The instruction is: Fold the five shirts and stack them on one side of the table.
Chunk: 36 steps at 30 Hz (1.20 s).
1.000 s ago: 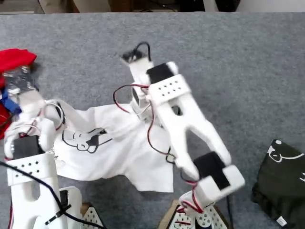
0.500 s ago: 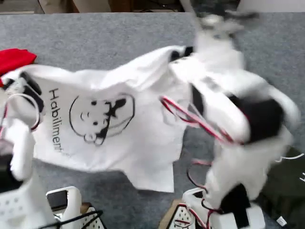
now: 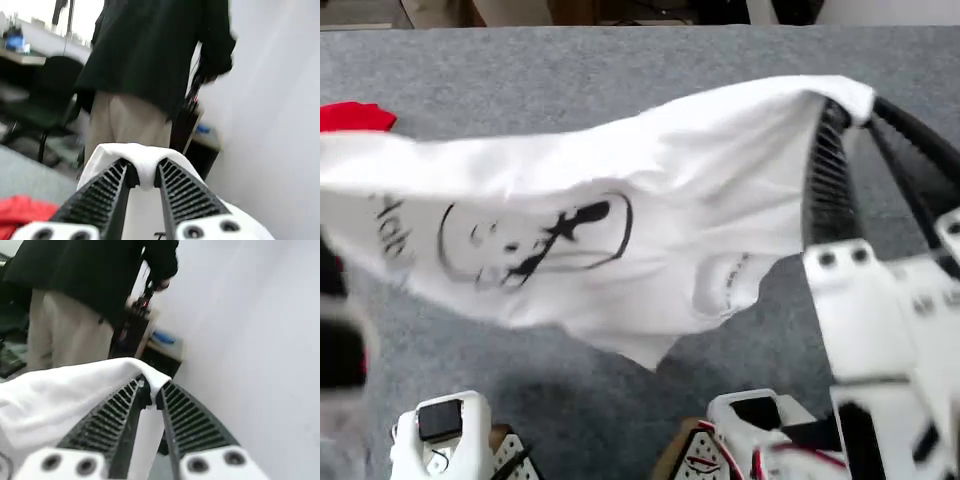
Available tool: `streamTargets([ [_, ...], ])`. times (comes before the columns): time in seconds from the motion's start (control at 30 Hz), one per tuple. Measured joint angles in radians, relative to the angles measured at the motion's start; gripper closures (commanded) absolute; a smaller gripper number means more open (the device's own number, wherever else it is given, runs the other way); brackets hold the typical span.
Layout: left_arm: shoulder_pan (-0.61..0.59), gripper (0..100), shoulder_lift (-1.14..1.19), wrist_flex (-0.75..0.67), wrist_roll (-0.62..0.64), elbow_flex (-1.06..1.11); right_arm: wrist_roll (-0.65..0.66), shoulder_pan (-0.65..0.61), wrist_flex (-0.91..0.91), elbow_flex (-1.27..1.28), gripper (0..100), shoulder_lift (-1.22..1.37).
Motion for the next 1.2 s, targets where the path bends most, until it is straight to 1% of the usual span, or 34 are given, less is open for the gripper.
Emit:
streamTargets([
  [0.1, 0.0, 98, 0.0, 0.003, -0.011, -0.048, 0.051, 0.005, -0.044, -0.002, 98.3, -0.037],
  [0.27, 0.0, 98, 0.0, 0.005, -0.049, -0.061, 0.091, 0.083, -0.129, -0.011, 99.2, -0.066],
  [0.63, 0.0, 98, 0.0, 0.011, -0.063, -0.063, 0.095, 0.173, -0.16, -0.009, 99.2, -0.066],
  [0.77, 0.0, 98, 0.0, 0.011, -0.063, -0.063, 0.143, 0.212, -0.201, 0.011, 99.2, -0.068],
  [0.87, 0.0, 98, 0.0, 0.014, -0.063, -0.063, 0.178, 0.218, -0.215, 0.011, 99.2, -0.069],
  [1.0, 0.0, 98, 0.0, 0.058, -0.063, -0.035, 0.212, 0.221, -0.218, 0.011, 99.2, -0.069],
  [1.2, 0.0, 98, 0.0, 0.147, -0.063, 0.086, 0.242, 0.221, -0.218, 0.011, 99.2, -0.069],
])
